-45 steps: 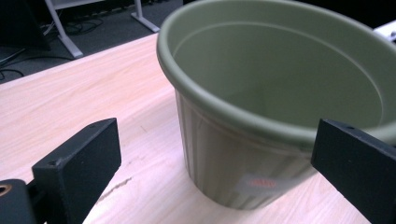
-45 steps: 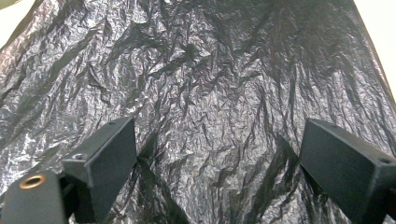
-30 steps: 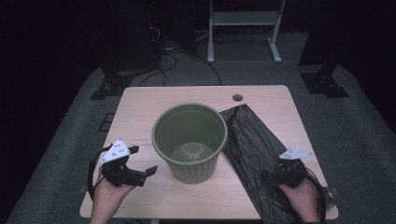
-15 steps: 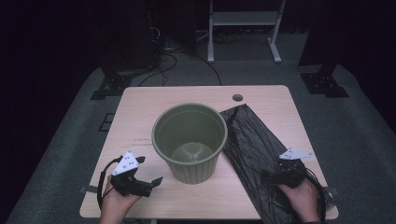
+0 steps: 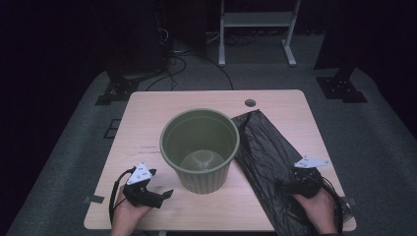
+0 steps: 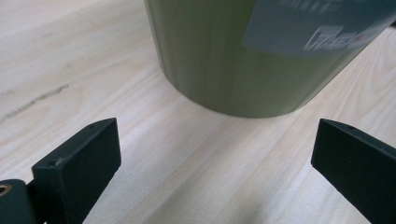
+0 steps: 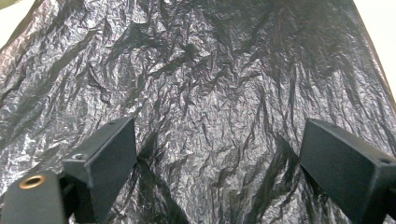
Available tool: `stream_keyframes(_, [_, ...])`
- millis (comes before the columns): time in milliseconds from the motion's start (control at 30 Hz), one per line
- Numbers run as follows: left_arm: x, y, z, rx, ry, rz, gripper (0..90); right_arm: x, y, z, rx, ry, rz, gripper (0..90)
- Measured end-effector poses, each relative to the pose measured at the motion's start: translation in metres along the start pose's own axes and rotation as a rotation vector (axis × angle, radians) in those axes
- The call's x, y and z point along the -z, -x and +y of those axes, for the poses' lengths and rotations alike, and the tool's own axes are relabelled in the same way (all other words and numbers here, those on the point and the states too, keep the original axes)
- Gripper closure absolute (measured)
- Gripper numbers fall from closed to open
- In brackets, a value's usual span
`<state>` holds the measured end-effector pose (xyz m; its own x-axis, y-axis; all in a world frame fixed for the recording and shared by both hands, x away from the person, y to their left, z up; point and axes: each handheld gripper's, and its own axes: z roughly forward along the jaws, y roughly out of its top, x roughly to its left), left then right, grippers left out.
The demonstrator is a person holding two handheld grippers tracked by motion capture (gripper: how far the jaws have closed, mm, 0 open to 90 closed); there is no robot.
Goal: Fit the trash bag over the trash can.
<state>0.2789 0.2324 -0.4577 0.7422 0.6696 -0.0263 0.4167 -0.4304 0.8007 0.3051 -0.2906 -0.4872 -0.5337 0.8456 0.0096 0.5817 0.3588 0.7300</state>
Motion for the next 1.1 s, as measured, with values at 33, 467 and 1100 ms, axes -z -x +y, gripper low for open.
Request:
stream_keyframes(33, [-0.002,-0.001,-0.002,0.0,-0.006,-0.002,0.3,0.0,0.0,0.0,0.0,0.0,0.0,10.2])
stream_keyframes(467, [-0.02,-0.009,-0.016,0.004,-0.119,0.022,0.2,0.001,-0.001,-0.001,-0.005,0.008,-0.006,15.4])
stream_keyframes(1100, [-0.023,-0.008,-0.014,-0.014,-0.131,0.045,0.2,0.0,-0.018,0.012,0.039,0.034,0.065,90.0])
